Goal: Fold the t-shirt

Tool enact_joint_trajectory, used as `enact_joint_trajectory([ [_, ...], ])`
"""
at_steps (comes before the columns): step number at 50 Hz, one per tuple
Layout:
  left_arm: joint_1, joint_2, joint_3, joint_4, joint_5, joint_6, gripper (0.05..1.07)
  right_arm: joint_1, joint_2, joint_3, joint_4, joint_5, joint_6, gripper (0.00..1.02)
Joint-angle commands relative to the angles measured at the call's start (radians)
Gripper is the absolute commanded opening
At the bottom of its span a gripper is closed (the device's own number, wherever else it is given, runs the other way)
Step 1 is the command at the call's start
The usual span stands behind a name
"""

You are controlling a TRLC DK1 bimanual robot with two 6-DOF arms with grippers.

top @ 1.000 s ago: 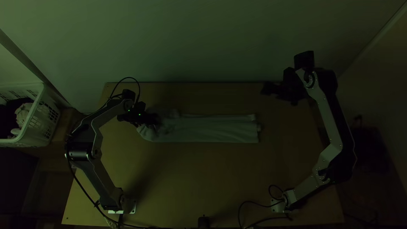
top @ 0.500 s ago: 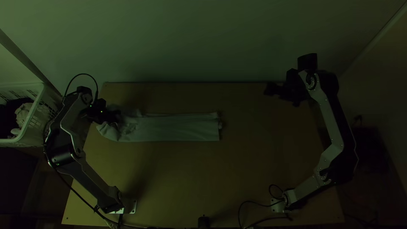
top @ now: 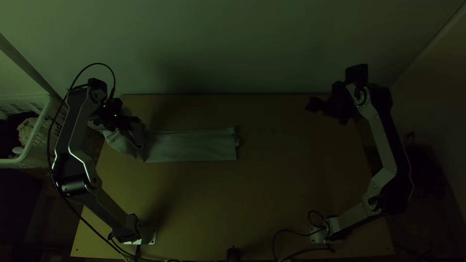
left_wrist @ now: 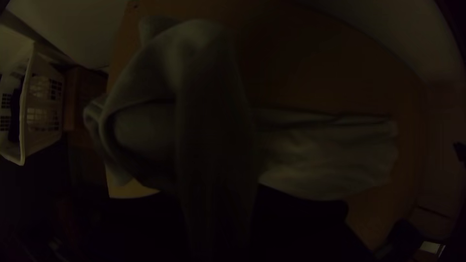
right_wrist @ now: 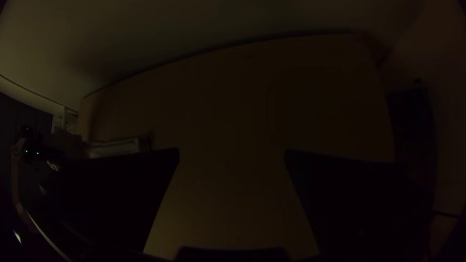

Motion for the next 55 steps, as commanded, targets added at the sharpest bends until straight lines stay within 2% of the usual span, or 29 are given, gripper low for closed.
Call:
enact_joint_trajectory([
  [1, -0.118, -0.06, 0.024, -0.05, -0.019, -0.047, 0.08, -0.024, -0.05, -0.028, 0.002, -0.01, -0.017, 0.99],
  [16, -0.393, -0.023, 0.077, -0.067, -0.03, -0.171, 0.08, -0.073, -0.112, -0.091, 0.002, -0.013, -0.026, 0.99],
  [29, -0.563, 0.115, 0.238, -0.096, -0.03, -0.323, 0.08, -0.102, -0.165, -0.159, 0.015, -0.017, -0.026, 0.99],
  [43, -0.69, 0.256, 0.348, -0.12, -0.1, -0.351, 0.09, -0.142, -0.198, -0.195, 0.016, -0.028, -0.039, 0.99],
  [44, -0.698, 0.267, 0.356, -0.12, -0.102, -0.351, 0.12, -0.143, -0.199, -0.199, 0.016, -0.029, -0.042, 0.99],
  [46, -0.71, 0.285, 0.37, -0.122, -0.1, -0.357, 0.32, -0.148, -0.205, -0.209, 0.019, -0.031, -0.043, 0.99],
  [50, -0.747, 0.315, 0.383, -0.124, -0.1, -0.362, 0.96, -0.151, -0.211, -0.231, 0.03, -0.033, -0.043, 0.99],
  [51, -0.758, 0.322, 0.388, -0.124, -0.1, -0.363, 1.05, -0.151, -0.213, -0.238, 0.036, -0.033, -0.043, 0.99],
  [55, -0.804, 0.344, 0.434, -0.124, -0.096, -0.378, 1.03, -0.151, -0.219, -0.263, 0.047, -0.033, -0.043, 0.99],
])
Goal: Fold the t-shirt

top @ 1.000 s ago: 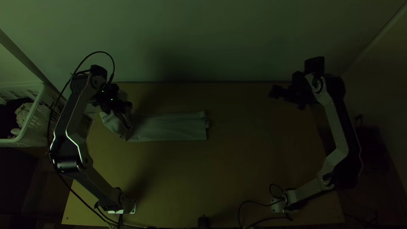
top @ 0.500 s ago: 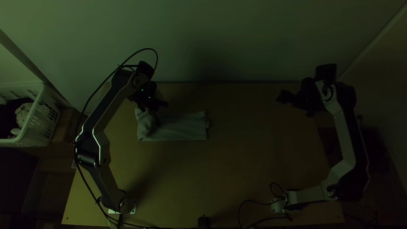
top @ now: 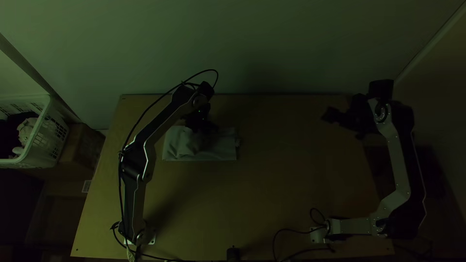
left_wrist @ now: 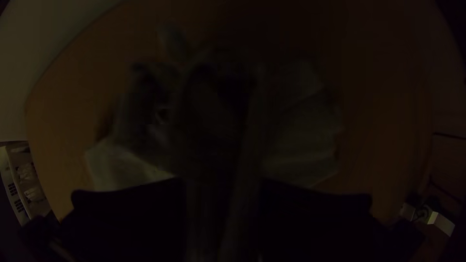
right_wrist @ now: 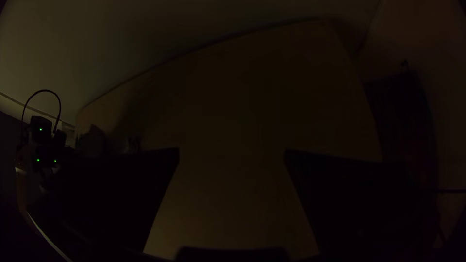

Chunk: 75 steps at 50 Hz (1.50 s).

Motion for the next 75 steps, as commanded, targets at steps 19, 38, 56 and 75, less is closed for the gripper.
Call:
enact_joint_trajectory([
  [19, -0.058, -0.036, 0.103, -0.01, 0.237, -0.07, 1.03, -0.01, -0.025, -0.092, 0.063, -0.009, -0.011, 0.99],
  [38, 0.152, -0.165, 0.071, 0.05, 0.23, -0.019, 1.03, -0.017, -0.053, -0.086, 0.167, 0.006, -0.034, 0.99],
  [56, 0.38, -0.403, -0.018, 0.228, 0.228, 0.052, 1.03, -0.029, -0.237, -0.128, 0.482, 0.022, -0.116, 0.99],
  [75, 0.573, -0.805, -0.426, 0.553, 0.196, 0.111, 1.03, -0.106, -0.424, -0.253, 0.713, 0.031, -0.175, 0.99],
])
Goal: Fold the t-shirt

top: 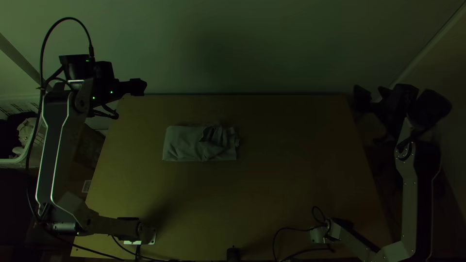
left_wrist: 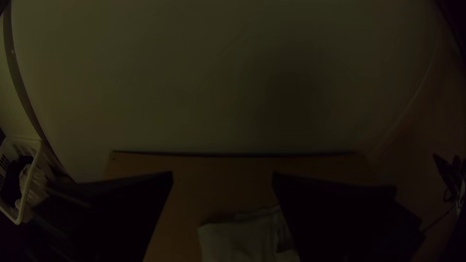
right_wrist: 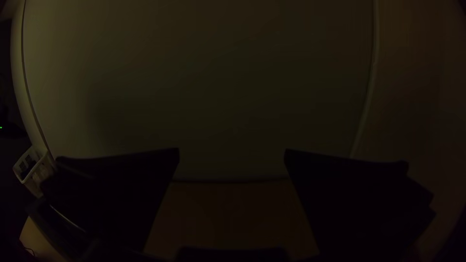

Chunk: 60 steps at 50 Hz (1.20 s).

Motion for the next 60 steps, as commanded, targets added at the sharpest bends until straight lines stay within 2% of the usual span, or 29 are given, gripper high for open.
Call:
enact_joint_trajectory([
  [1, 0.041, -0.136, -0.131, 0.083, -0.015, 0.028, 1.03, -0.02, -0.075, -0.08, 0.086, 0.009, -0.025, 0.99],
  [15, 0.167, -0.436, -0.479, 0.383, -0.027, 0.057, 1.03, -0.036, -0.276, -0.297, 0.276, 0.007, -0.027, 0.99],
  [24, 0.193, -0.593, -0.688, 0.524, -0.027, 0.089, 1.03, -0.031, -0.408, -0.45, 0.383, 0.006, -0.03, 0.99],
  [38, 0.295, -0.838, -1.051, 0.85, -0.061, 0.084, 1.03, -0.031, -0.569, -0.637, 0.478, 0.004, -0.025, 0.98],
  [43, 0.327, -0.912, -1.155, 0.917, -0.061, 0.083, 1.03, -0.031, -0.617, -0.692, 0.501, 0.004, -0.022, 0.98],
  [52, 0.33, -1.035, -1.338, 1.015, -0.061, 0.066, 1.03, -0.028, -0.742, -0.852, 0.641, 0.003, -0.015, 0.98],
  [60, 0.328, -1.133, -1.488, 1.109, -0.059, 0.06, 1.03, -0.022, -0.796, -0.941, 0.655, 0.004, -0.006, 0.98],
])
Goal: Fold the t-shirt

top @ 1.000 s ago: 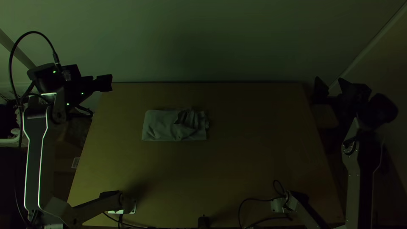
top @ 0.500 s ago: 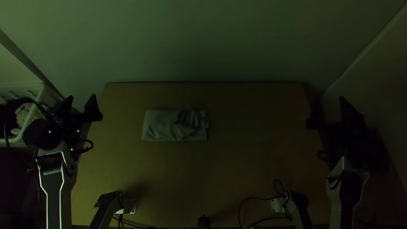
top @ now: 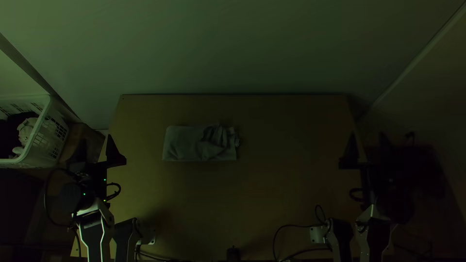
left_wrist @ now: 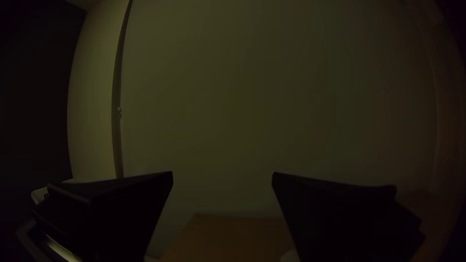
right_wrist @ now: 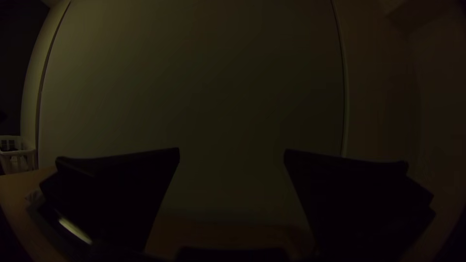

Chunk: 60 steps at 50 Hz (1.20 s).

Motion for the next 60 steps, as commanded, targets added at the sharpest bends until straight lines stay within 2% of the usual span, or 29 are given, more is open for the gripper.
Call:
enact_joint_trajectory([
  [1, 0.003, -0.065, -0.109, 0.092, -0.003, -0.015, 1.03, 0.006, -0.037, -0.07, 0.025, 0.0, 0.007, 0.98],
  [4, 0.003, -0.08, -0.172, 0.144, -0.005, -0.013, 1.03, 0.006, -0.074, -0.113, 0.025, 0.0, 0.014, 0.98],
  [8, 0.001, -0.105, -0.227, 0.15, -0.003, -0.013, 1.03, 0.006, -0.153, -0.182, 0.038, 0.0, 0.055, 0.98],
  [15, -0.029, -0.224, -0.342, 0.167, -0.003, -0.016, 1.03, 0.006, -0.359, -0.348, 0.064, 0.003, 0.057, 0.98],
  [20, -0.1, -0.358, -0.43, 0.159, -0.003, -0.013, 1.03, -0.017, -0.357, -0.369, 0.043, 0.046, 0.095, 0.98],
  [26, -0.12, -0.356, -0.459, 0.141, -0.003, -0.027, 1.03, -0.026, -0.357, -0.438, 0.049, 0.08, 0.092, 0.98],
  [31, -0.146, -0.355, -0.459, 0.054, -0.003, -0.044, 1.03, -0.054, -0.357, -0.501, 0.049, 0.095, 0.089, 0.98],
  [38, -0.212, -0.355, -0.456, -0.137, -0.003, -0.076, 1.03, -0.095, -0.357, -0.501, -0.164, 0.097, 0.089, 0.98],
  [43, -0.212, -0.353, -0.456, -0.141, -0.018, -0.071, 1.03, -0.103, -0.353, -0.498, -0.178, 0.138, 0.086, 0.98],
  [60, -0.212, -0.355, -0.454, -0.143, -0.02, -0.071, 1.03, -0.095, -0.353, -0.498, -0.178, 0.14, 0.086, 0.98],
])
